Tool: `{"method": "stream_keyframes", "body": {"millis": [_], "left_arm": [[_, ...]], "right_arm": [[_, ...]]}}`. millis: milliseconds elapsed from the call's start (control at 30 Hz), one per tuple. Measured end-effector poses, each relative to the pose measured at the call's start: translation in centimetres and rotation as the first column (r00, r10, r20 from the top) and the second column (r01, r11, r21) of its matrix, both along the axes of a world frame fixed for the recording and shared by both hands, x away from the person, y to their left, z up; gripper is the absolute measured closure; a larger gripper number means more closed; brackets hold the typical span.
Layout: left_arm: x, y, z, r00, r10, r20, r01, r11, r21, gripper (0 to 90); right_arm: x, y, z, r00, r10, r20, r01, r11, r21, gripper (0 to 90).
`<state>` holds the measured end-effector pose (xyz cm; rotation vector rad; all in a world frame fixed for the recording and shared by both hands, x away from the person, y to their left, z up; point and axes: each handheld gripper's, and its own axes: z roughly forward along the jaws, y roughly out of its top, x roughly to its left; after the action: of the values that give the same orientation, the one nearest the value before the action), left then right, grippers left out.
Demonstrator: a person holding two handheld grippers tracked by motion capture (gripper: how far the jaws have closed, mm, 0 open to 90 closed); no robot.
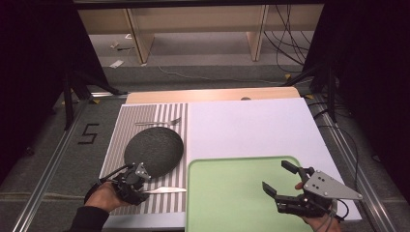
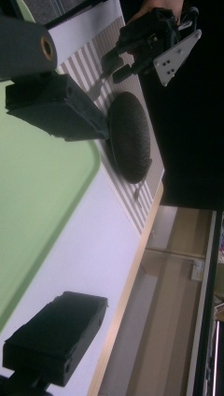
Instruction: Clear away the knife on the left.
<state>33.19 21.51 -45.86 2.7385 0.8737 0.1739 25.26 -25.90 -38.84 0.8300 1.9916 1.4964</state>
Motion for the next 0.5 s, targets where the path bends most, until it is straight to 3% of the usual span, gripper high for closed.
{"method": "stream_keyframes", "body": {"millis": [100,400,500], "left_arm": [[0.23,-0.08,-0.28,0.9999,-0.009,-0.009,0.009,0.9996,0.026,54.5],[0.68,-0.31,-0.32,0.9985,0.018,-0.051,-0.016,0.9995,0.027,61.3],[0.56,-0.58,-0.29,0.9989,0.01,-0.047,-0.008,0.999,0.043,64.8]], "right_arm": [[0.0,0.04,-0.02,1.0,0.003,0.001,-0.003,1.0,-0.003,16.8],[0.0,0.07,-0.02,1.0,0.003,0.0,-0.003,1.0,-0.004,16.8],[-0.03,0.06,-0.01,1.0,0.003,0.002,-0.003,1.0,-0.003,16.8]]}}
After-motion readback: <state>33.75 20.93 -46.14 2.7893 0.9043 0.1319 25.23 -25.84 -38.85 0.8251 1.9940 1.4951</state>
